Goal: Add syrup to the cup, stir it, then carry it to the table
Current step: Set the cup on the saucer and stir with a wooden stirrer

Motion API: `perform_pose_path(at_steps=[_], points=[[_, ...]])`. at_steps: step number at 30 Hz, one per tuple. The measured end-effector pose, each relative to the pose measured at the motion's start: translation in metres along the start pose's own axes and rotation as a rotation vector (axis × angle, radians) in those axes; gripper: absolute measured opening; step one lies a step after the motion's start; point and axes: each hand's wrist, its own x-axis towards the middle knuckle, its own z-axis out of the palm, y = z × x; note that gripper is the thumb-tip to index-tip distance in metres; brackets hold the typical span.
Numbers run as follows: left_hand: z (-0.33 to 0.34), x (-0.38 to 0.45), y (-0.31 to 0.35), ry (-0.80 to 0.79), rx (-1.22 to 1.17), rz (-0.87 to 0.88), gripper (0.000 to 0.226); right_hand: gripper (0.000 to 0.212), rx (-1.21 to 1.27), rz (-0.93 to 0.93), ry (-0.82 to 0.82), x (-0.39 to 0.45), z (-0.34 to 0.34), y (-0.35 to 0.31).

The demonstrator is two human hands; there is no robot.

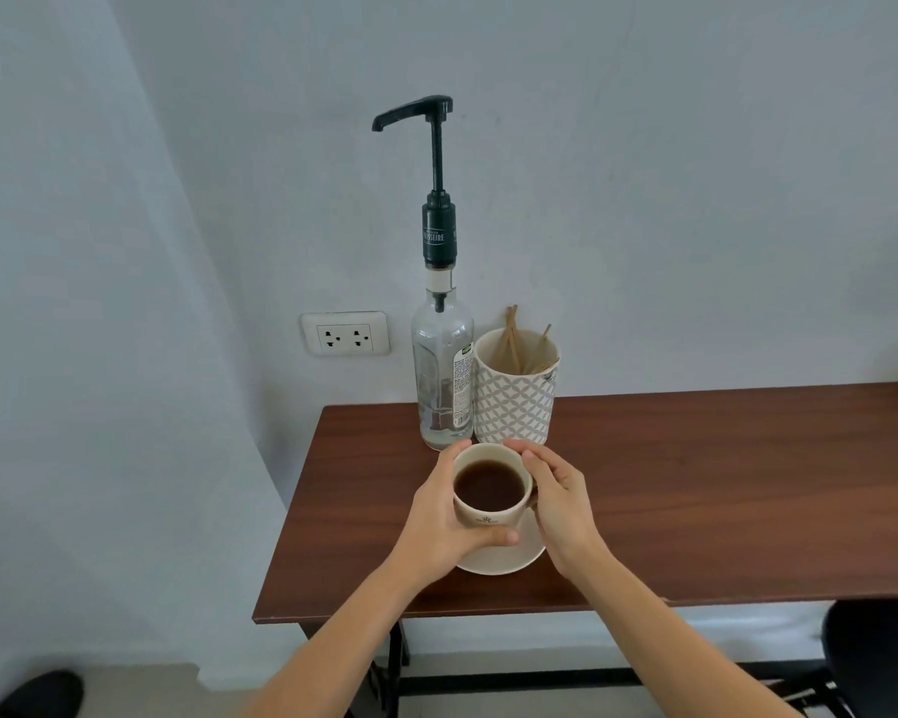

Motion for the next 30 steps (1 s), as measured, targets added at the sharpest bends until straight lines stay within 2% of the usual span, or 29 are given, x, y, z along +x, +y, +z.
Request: perform_pose_path(at_steps=[2,5,7,9,12,13,15,19,22,26,30], points=[[-0.001,-0.001,0.002,-0.008,0.011,-0.004,0.097,0.030,-0.054,-0.044,0.034,0.004,-0.002,-0.003],[0.003,-0.005,0.004,-0.006,0.045,-0.050,0.108,0.010,-0.186,-0.197,0.239,0.029,-0.010,-0.029],[0.007,-0.009,0.000,0.007,0.059,-0.074,0.113,0.023,-0.348,-0.283,0.298,0.054,-0.018,-0.058],[0.009,-0.012,-0.005,0.030,0.061,-0.066,0.112,0.031,-0.558,-0.281,0.170,0.077,-0.023,-0.084],[0.009,-0.013,-0.010,0.064,0.063,-0.043,0.112,0.011,-0.773,-0.304,-0.027,0.094,-0.025,-0.101],[0.009,-0.012,-0.011,0.071,0.067,-0.045,0.110,0.004,-0.809,-0.337,-0.044,0.097,-0.025,-0.104],[0.008,-0.011,-0.013,0.078,0.084,-0.057,0.105,0.005,-0.853,-0.404,-0.032,0.102,-0.023,-0.110],[0.010,-0.012,-0.014,0.078,0.068,-0.054,0.111,0.018,-0.848,-0.540,0.058,0.115,-0.020,-0.133],[0.009,-0.013,-0.015,0.071,0.056,-0.049,0.118,0.026,-0.936,-0.596,0.032,0.122,-0.010,-0.148],[0.008,-0.014,-0.014,0.065,0.047,-0.034,0.118,0.028,-0.911,-0.541,-0.014,0.126,-0.008,-0.162],[0.008,-0.014,-0.014,0.067,0.048,-0.037,0.116,0.008,-0.732,-0.331,-0.149,0.127,-0.014,-0.177]])
